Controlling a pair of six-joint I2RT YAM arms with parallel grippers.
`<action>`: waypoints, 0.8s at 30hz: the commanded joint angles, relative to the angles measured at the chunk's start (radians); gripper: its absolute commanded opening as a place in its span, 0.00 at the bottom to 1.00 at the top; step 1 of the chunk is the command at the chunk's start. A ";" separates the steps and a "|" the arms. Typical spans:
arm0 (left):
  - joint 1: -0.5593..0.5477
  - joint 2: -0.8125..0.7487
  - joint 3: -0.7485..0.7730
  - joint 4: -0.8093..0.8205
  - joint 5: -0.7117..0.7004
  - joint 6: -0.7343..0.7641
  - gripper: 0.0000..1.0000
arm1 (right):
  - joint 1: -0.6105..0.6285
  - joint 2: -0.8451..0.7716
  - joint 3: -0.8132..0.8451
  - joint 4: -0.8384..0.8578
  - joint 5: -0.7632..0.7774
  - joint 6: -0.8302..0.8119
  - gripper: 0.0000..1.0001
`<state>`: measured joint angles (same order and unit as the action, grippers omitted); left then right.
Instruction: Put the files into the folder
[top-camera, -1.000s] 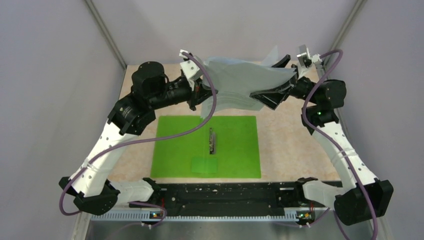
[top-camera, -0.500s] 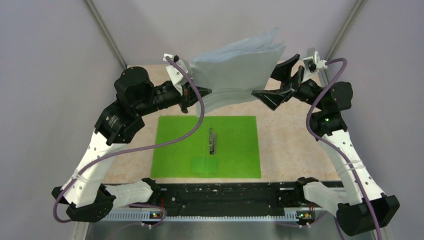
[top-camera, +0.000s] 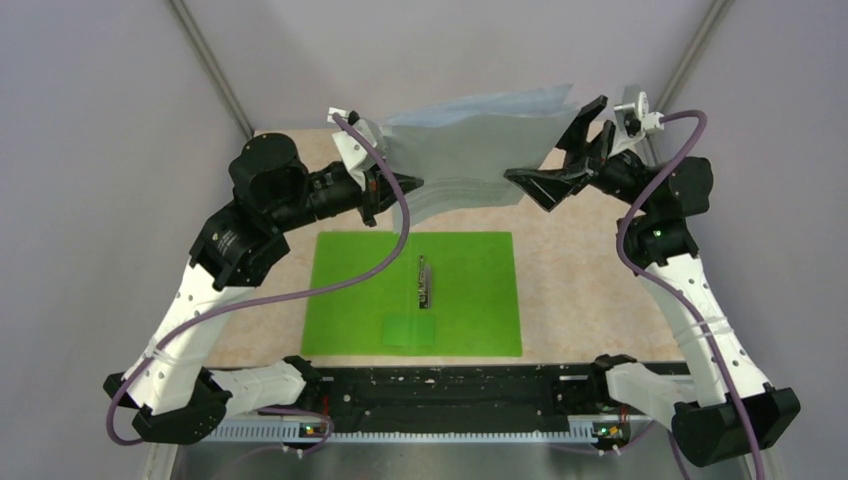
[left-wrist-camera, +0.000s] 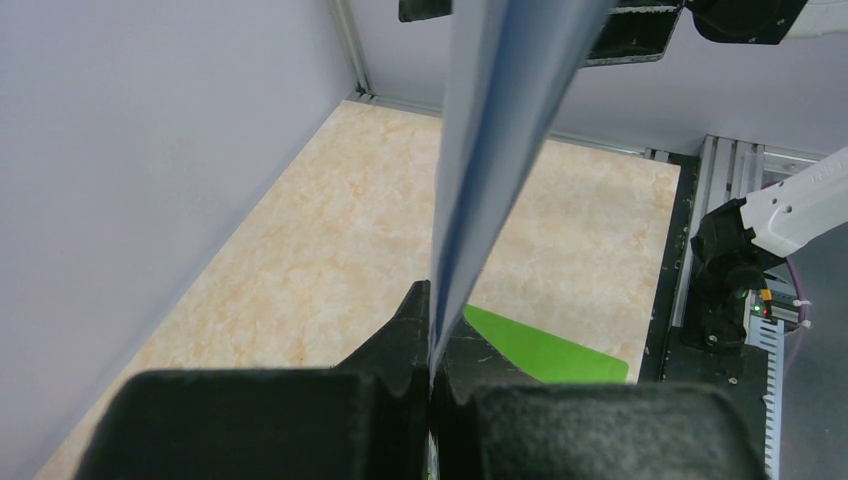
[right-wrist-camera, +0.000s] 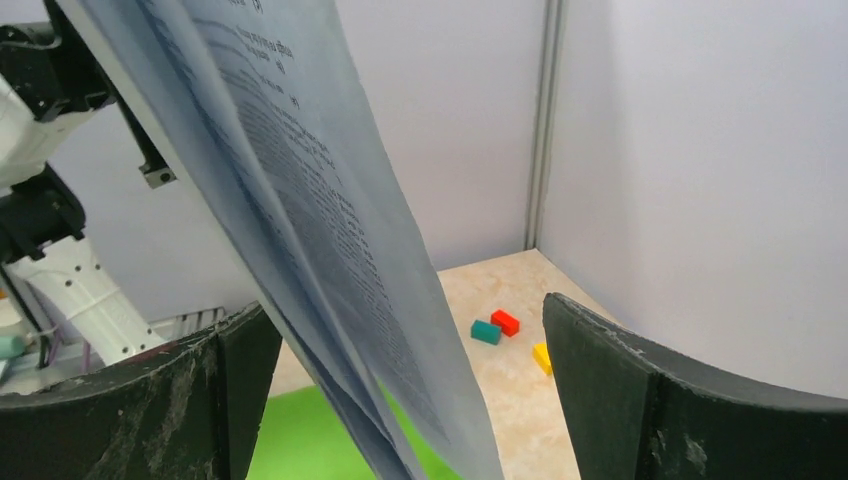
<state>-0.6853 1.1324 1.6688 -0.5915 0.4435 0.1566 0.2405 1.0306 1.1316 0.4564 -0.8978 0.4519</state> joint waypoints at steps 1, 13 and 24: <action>-0.003 -0.005 0.028 0.041 -0.006 0.000 0.00 | 0.011 0.053 0.052 0.190 -0.139 0.124 0.99; 0.041 0.090 0.092 0.039 -0.014 -0.118 0.00 | 0.029 0.055 0.047 0.138 -0.177 0.121 0.55; 0.030 0.037 -0.425 0.636 -0.059 -0.273 0.00 | 0.036 -0.122 -0.196 -0.164 0.345 -0.126 0.00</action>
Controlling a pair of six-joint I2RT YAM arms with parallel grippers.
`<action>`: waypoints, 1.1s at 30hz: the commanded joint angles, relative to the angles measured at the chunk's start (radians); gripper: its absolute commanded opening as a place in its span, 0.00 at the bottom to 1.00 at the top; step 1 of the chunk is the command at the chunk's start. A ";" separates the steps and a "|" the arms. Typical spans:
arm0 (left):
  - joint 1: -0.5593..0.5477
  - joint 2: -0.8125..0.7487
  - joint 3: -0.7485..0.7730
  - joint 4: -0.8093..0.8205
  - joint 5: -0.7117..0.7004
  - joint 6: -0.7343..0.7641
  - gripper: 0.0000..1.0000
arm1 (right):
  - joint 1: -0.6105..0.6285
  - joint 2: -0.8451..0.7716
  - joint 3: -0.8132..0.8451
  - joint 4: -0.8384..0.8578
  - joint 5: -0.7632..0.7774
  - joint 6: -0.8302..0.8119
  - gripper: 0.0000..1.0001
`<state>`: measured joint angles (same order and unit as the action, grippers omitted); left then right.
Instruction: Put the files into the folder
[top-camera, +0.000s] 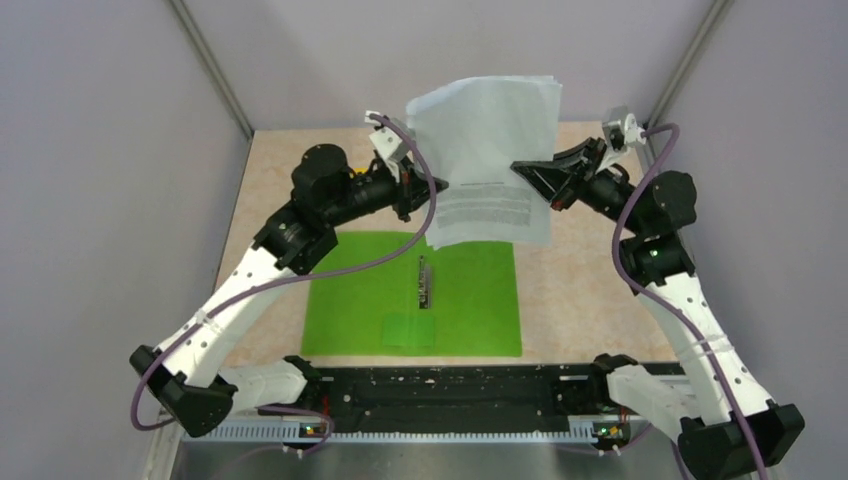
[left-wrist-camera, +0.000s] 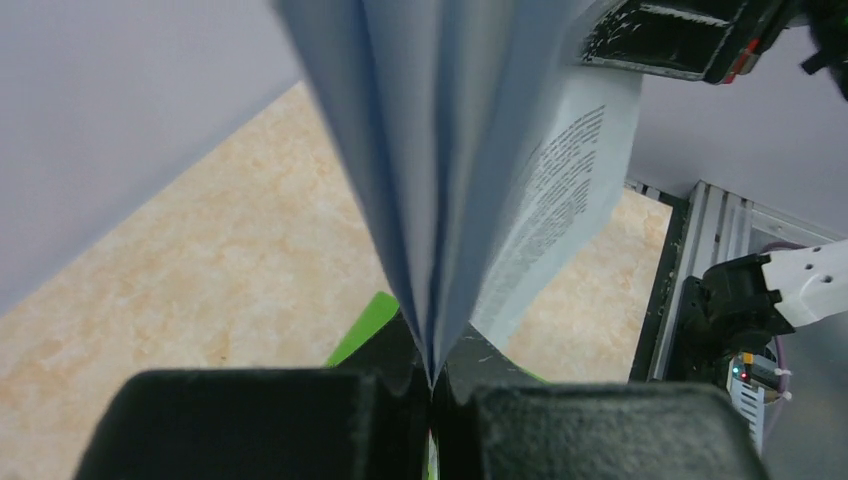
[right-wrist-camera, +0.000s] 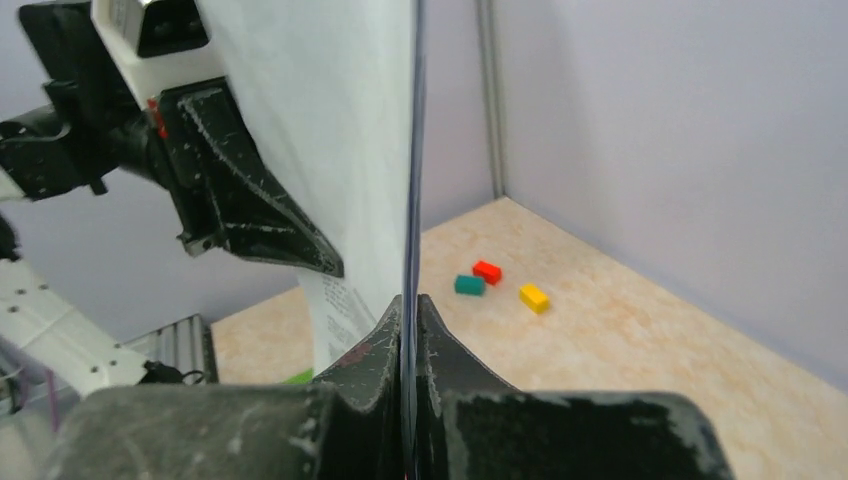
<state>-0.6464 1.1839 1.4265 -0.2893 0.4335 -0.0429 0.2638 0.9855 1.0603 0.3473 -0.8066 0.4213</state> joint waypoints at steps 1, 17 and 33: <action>-0.017 -0.005 -0.226 0.411 -0.053 -0.064 0.00 | 0.014 -0.098 -0.171 -0.040 0.292 -0.098 0.00; -0.012 0.395 -0.340 0.944 -0.255 0.158 0.00 | 0.031 0.275 -0.429 0.679 0.418 -0.177 0.00; 0.114 0.721 -0.220 1.077 -0.121 0.118 0.03 | -0.005 0.689 -0.389 1.094 0.457 -0.169 0.10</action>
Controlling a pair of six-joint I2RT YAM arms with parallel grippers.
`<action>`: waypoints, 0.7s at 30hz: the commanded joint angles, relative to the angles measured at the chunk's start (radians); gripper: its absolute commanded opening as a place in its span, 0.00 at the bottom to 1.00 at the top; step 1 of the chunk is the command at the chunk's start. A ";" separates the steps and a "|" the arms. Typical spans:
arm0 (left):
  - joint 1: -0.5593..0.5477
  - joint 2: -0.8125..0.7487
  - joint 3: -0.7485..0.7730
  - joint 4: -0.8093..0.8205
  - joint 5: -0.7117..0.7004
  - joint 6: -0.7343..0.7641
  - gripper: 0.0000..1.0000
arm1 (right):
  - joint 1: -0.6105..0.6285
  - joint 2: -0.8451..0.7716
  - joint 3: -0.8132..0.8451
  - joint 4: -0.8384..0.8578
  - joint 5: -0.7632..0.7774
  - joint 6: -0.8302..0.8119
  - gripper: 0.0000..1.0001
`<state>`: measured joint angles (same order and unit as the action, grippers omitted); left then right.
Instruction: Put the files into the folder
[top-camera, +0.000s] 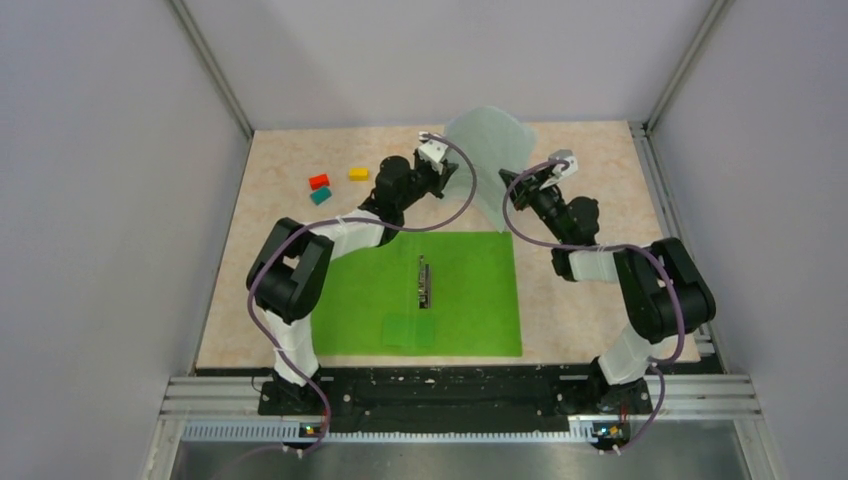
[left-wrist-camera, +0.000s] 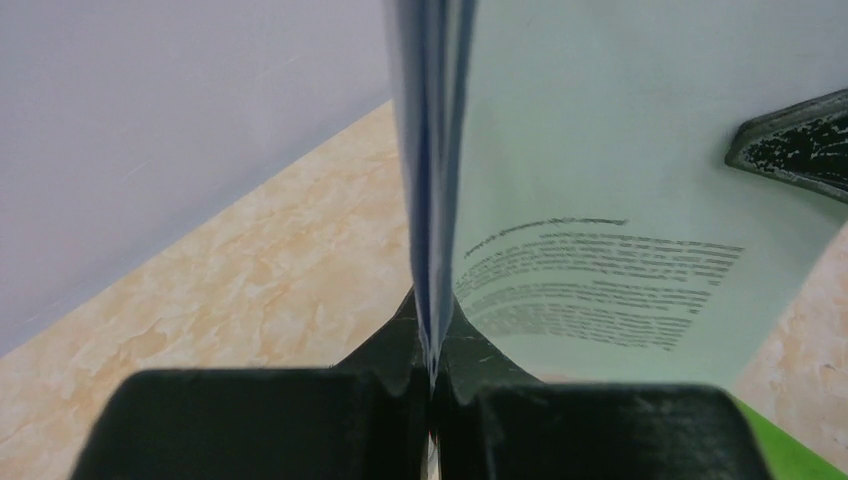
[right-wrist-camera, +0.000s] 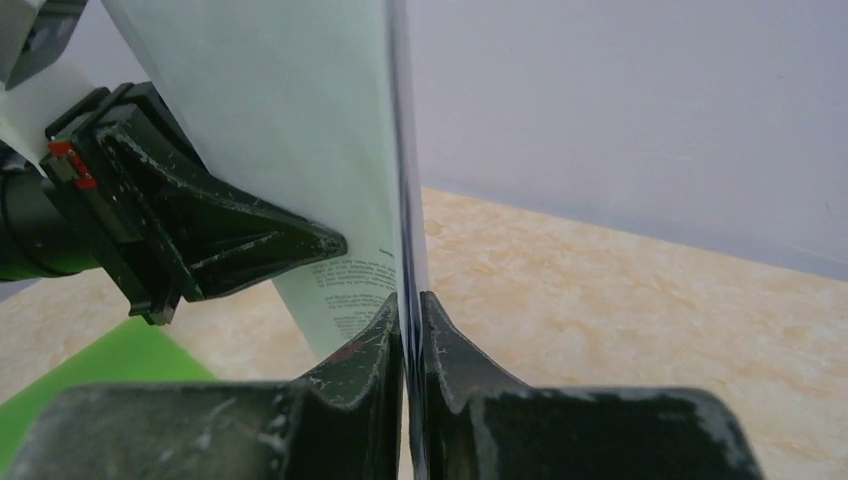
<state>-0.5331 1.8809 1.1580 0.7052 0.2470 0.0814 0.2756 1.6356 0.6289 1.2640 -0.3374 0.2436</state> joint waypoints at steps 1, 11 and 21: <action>0.002 0.031 0.049 0.081 0.071 -0.007 0.05 | -0.020 0.055 0.042 0.193 -0.025 0.018 0.11; 0.002 0.066 0.032 0.116 0.059 -0.022 0.37 | -0.037 0.131 0.048 0.233 -0.082 0.056 0.20; 0.037 0.063 0.047 0.130 0.111 -0.106 0.57 | -0.059 0.136 0.064 0.210 -0.108 0.063 0.33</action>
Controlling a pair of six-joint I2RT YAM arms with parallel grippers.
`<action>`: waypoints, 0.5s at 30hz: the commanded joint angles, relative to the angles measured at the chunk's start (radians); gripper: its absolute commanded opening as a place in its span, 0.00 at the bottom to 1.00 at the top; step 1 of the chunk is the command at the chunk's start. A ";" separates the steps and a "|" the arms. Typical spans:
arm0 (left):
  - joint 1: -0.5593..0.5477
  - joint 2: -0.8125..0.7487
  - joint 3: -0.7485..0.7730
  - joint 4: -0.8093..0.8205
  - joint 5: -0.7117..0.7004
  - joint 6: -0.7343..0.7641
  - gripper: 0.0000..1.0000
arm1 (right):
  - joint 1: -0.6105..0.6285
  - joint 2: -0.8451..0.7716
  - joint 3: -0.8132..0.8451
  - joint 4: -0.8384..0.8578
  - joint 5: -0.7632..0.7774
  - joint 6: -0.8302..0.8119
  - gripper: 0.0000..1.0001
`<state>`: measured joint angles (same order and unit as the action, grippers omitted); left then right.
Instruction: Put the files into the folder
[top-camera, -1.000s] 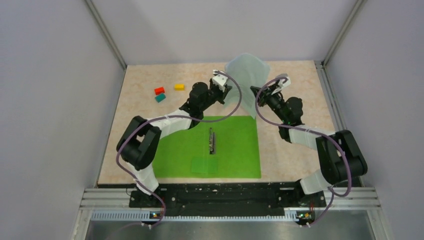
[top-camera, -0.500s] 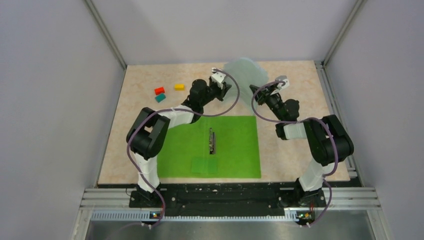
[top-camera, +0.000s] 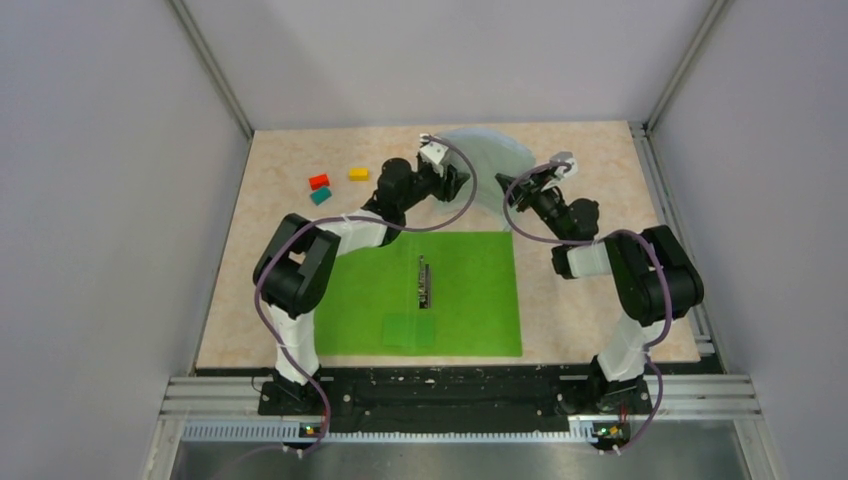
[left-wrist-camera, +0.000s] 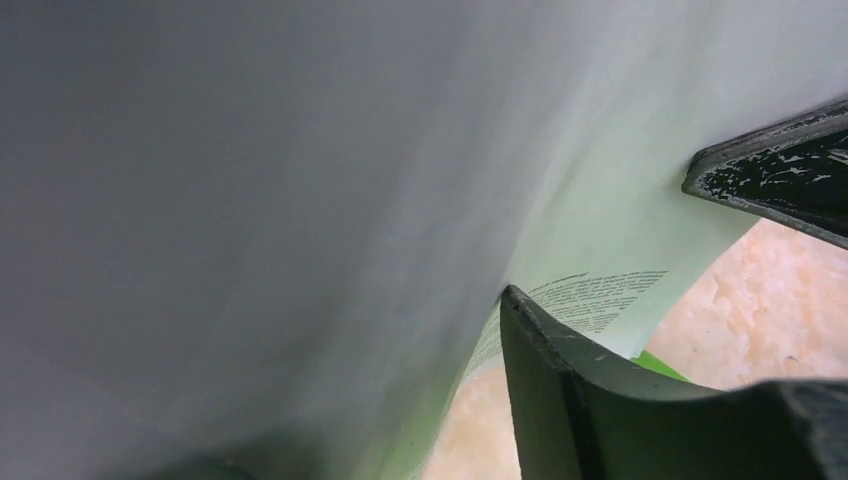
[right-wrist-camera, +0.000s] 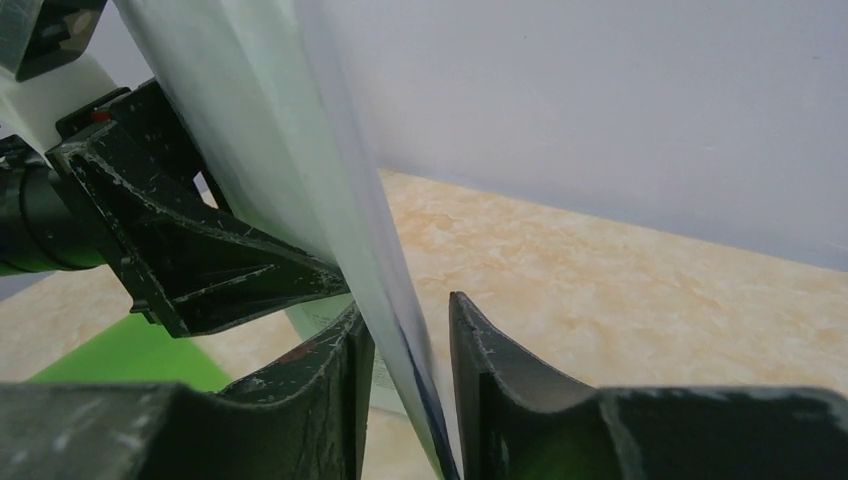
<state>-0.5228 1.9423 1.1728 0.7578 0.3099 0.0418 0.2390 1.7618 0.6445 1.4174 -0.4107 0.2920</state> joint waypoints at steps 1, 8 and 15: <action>0.037 0.002 0.033 0.083 0.067 -0.088 0.58 | -0.027 0.016 0.054 0.060 -0.043 0.024 0.35; 0.083 0.031 0.092 0.061 0.224 -0.173 0.72 | -0.046 0.075 0.160 0.019 -0.146 0.083 0.43; 0.082 0.057 0.112 0.072 0.301 -0.237 0.72 | -0.060 0.109 0.145 0.056 -0.176 0.125 0.46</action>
<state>-0.4343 1.9892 1.2549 0.7643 0.5255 -0.1337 0.1959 1.8519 0.7830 1.4063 -0.5434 0.3847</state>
